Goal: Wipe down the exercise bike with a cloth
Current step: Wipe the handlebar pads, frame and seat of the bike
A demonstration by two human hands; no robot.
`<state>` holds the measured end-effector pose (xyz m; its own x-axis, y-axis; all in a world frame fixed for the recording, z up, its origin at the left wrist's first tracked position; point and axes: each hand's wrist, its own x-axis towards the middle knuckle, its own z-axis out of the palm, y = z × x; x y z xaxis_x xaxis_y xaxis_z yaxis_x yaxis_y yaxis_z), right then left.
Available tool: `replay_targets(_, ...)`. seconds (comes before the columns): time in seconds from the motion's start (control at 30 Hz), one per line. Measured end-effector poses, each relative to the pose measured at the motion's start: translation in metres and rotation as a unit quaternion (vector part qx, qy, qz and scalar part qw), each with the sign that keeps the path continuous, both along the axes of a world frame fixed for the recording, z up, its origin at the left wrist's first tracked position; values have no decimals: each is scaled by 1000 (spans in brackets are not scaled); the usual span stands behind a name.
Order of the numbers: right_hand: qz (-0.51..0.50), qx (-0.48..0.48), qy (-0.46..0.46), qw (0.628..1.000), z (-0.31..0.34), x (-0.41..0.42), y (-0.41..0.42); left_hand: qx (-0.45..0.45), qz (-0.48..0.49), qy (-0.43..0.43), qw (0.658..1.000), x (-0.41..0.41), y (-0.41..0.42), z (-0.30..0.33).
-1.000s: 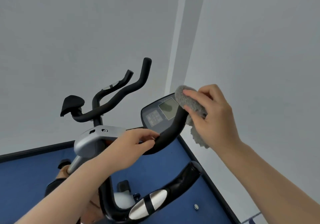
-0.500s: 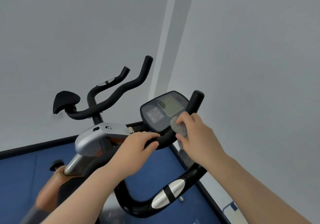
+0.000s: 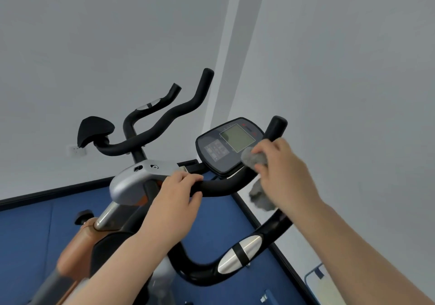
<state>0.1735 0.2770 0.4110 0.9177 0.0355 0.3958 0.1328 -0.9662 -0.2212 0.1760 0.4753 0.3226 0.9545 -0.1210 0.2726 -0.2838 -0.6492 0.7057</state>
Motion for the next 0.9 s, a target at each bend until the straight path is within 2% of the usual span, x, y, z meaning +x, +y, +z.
replay_targets(0.1, -36, -20, 6, 999, -10, -5, 17, 19, -1, -13, 1000, -5, -2, -3)
replay_targets(0.23, 35, -7, 31, 999, -33, -15, 47, 20, 7, -24, 999, -6, -2, -3)
replay_targets(0.33, 14, 20, 21, 999, -15, -3, 30, 2, 6, -20, 1000, -4, 3, -3)
replay_targets(0.43, -46, 19, -9, 999, -21, -7, 30, -29, 13, -14, 999, -2, 5, -2)
replay_targets(0.63, 58, 61, -4, 996, -45, -27, 64, -119, 23, 41, 992, 1, 18, 2)
replay_targets(0.77, -5, 103, -64, 993, -39, -22, 50, -153, 51, 69, 985, -2, 33, -6)
replay_targets(0.83, -4, 76, -39, 996, -51, -27, 70, -158, 61, 66, 983, -4, 36, -8)
replay_targets(0.9, 46, 82, 4, 996, -61, -30, 92, -155, 64, 61, 984, -6, 36, -9)
